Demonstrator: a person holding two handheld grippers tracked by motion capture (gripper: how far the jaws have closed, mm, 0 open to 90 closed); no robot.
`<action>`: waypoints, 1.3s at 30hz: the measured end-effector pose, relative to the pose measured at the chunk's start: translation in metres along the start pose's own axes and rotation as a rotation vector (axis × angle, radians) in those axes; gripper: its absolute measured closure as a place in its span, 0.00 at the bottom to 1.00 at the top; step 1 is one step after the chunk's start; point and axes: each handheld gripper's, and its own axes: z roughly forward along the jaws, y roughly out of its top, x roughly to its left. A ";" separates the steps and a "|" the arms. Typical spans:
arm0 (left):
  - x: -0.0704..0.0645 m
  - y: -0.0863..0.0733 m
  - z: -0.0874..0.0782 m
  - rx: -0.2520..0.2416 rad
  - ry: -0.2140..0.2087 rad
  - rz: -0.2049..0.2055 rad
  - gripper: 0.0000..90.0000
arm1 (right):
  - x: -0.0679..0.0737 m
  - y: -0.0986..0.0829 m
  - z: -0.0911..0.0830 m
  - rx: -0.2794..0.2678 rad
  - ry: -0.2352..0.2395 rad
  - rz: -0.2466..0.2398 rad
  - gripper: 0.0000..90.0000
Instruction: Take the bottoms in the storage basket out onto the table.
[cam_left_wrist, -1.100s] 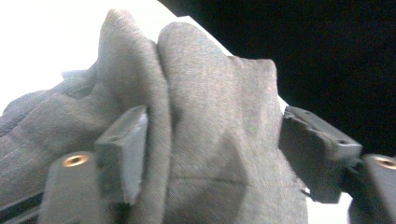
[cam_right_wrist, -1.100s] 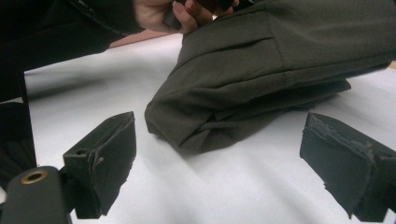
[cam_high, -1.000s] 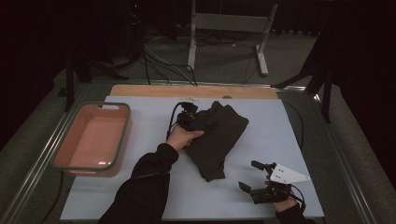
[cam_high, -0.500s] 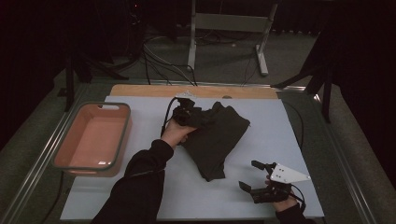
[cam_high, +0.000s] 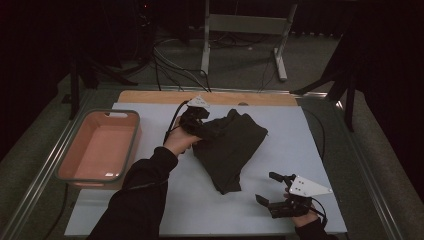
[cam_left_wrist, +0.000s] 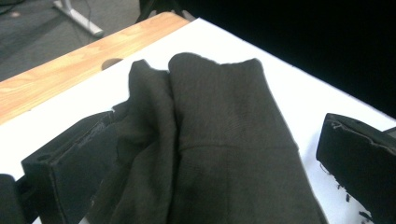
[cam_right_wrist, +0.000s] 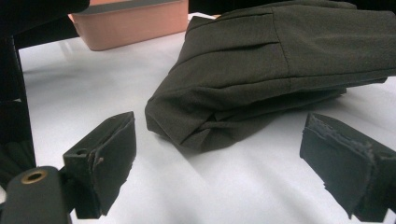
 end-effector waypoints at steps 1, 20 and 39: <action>0.000 0.000 -0.002 0.002 0.008 0.003 0.00 | 0.000 0.000 0.000 0.000 -0.001 -0.001 0.12; 0.003 0.000 -0.038 -0.053 0.085 0.013 0.00 | 0.001 0.001 0.000 -0.003 -0.006 -0.009 0.12; 0.001 -0.024 -0.058 -0.048 0.146 0.011 0.00 | 0.003 0.002 0.001 -0.002 -0.005 -0.013 0.12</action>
